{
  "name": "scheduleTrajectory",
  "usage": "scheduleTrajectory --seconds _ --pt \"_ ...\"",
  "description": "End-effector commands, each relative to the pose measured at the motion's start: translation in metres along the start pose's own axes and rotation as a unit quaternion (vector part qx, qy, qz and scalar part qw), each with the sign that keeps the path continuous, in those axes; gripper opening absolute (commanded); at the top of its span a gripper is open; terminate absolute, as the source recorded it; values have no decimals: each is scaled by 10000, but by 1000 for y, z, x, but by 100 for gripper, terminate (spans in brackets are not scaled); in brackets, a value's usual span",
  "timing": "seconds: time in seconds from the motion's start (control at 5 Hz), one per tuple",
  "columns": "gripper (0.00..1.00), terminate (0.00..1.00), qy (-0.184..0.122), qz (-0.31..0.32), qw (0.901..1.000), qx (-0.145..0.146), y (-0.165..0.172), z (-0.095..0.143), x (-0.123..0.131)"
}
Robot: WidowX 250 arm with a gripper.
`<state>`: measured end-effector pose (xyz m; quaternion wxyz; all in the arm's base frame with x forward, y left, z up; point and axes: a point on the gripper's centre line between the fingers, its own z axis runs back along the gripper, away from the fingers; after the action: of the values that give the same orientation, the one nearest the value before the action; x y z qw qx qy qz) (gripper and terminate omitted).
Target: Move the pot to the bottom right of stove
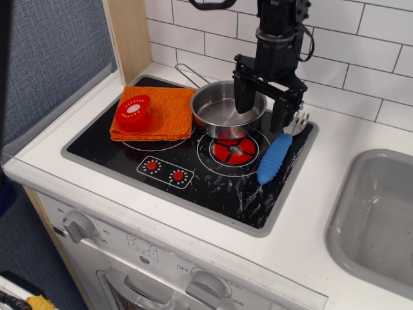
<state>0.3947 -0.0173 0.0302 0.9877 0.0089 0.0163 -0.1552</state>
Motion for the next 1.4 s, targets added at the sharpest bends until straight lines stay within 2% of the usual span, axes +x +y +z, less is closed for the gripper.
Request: scheduleTrajectory --seconds 0.0,0.2,0.4,0.8,1.0,1.2 --pt "0 0 57 133 9998 110 7 -8 5" --pt "0 0 149 117 9998 83 6 -13 4" --pt "0 0 -36 154 9999 62 6 3 -1" --pt "0 0 -1043 491 9933 -22 3 78 -25" --pt "0 0 -1286 746 9889 -14 -14 87 -45" --pt "0 0 -1092 1016 9884 -281 -40 64 -69"
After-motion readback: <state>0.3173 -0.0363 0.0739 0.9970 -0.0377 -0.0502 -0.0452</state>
